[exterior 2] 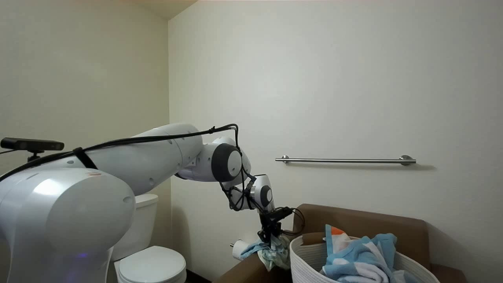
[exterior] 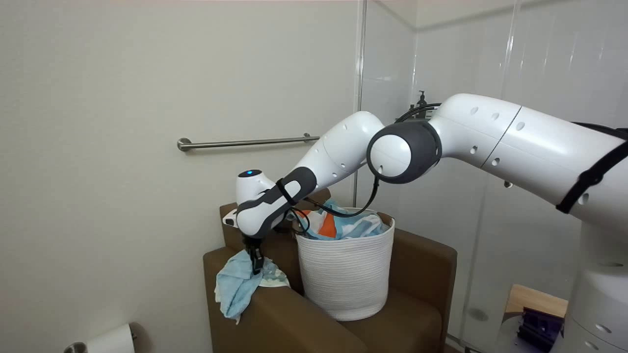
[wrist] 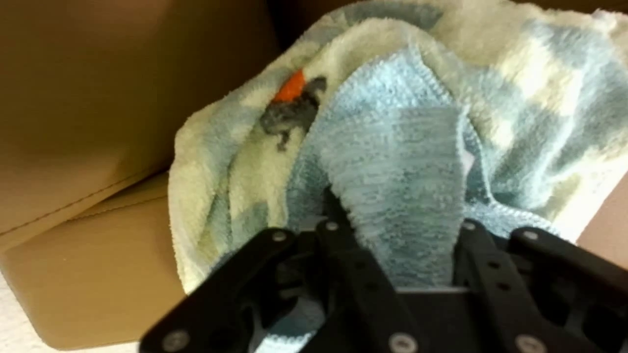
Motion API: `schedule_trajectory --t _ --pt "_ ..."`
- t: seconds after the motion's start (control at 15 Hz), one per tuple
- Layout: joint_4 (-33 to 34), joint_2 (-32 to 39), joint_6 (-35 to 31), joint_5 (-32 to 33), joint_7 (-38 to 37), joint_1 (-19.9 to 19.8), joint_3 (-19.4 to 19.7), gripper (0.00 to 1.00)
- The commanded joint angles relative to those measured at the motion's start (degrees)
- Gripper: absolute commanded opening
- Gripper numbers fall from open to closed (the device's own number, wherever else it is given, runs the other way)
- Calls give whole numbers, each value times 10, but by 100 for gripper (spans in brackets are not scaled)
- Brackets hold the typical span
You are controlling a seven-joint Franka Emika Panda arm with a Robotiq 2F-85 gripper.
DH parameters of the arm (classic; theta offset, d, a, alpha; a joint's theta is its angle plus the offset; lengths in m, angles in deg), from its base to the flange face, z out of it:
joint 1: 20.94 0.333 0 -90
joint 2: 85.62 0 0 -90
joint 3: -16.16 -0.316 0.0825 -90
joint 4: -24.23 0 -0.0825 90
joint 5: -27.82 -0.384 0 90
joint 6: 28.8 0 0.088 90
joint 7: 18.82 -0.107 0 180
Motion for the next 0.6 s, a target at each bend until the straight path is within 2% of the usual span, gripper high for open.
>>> schedule_trajectory --t 0.0,0.2,0.53 --pt "7 4 3 19 -13 2 5 9" --pt "9 5 4 19 -13 3 6 1" --pt "11 5 6 20 -12 3 6 4"
